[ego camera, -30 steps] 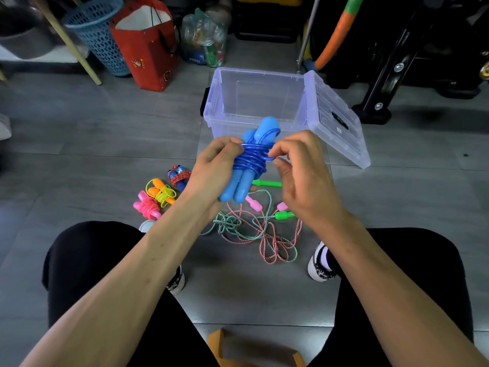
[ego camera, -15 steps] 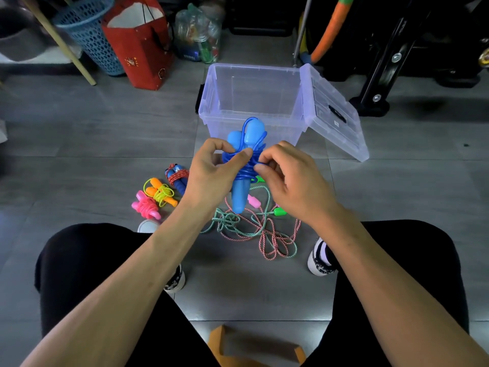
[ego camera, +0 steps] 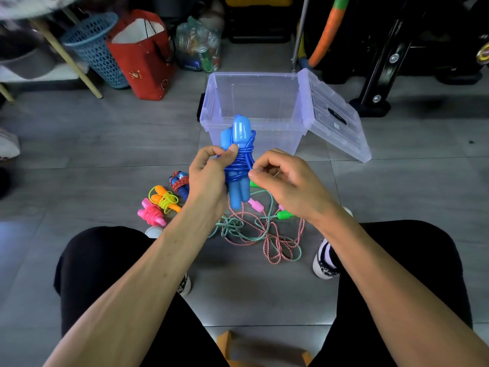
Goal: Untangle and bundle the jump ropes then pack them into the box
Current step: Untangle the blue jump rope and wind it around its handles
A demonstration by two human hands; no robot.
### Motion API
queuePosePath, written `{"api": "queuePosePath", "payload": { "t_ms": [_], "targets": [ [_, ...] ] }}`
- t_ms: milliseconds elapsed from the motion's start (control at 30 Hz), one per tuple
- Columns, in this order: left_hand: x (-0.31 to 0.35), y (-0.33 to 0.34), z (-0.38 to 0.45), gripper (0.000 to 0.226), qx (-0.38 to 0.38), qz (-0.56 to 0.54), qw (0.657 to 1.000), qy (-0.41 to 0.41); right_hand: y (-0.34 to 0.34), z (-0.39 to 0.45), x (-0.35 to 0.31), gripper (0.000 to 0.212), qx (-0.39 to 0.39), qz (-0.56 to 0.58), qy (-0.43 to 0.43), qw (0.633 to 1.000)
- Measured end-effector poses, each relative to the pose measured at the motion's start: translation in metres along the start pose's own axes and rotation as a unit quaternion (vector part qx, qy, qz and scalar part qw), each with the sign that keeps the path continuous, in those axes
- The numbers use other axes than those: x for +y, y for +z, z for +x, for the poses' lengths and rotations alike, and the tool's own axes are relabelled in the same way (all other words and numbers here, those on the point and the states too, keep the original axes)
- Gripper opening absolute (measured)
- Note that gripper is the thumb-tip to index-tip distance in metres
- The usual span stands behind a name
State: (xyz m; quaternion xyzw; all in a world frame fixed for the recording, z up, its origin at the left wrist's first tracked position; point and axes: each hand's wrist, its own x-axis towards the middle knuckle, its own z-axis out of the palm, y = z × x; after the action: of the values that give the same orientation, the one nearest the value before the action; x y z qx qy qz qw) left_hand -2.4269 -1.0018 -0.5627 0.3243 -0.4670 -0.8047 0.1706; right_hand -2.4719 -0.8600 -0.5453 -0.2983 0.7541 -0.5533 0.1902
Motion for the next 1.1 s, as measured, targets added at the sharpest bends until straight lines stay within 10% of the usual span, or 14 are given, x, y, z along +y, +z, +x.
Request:
{"api": "queuePosePath", "payload": {
  "t_ms": [333,467,700,1100],
  "targets": [
    [0.002,-0.01,-0.001,0.008,-0.131,0.051,0.986,-0.087,-0.019,0.004,0.0,0.014,0.134,0.111,0.138,0.975],
    [-0.006,-0.008,-0.005,0.046,-0.134,0.089,0.986,-0.05,-0.016,0.005,0.002,0.037,0.062,0.016,0.207,0.976],
    [-0.016,-0.002,-0.012,0.038,-0.044,0.171,0.984,-0.016,0.0,-0.003,0.005,0.03,-0.022,-0.19,0.067,0.979],
    [-0.01,-0.002,0.017,0.039,0.061,0.107,0.992,-0.04,0.013,0.0,0.006,0.044,-0.034,-0.142,-0.003,0.989]
  ]
}}
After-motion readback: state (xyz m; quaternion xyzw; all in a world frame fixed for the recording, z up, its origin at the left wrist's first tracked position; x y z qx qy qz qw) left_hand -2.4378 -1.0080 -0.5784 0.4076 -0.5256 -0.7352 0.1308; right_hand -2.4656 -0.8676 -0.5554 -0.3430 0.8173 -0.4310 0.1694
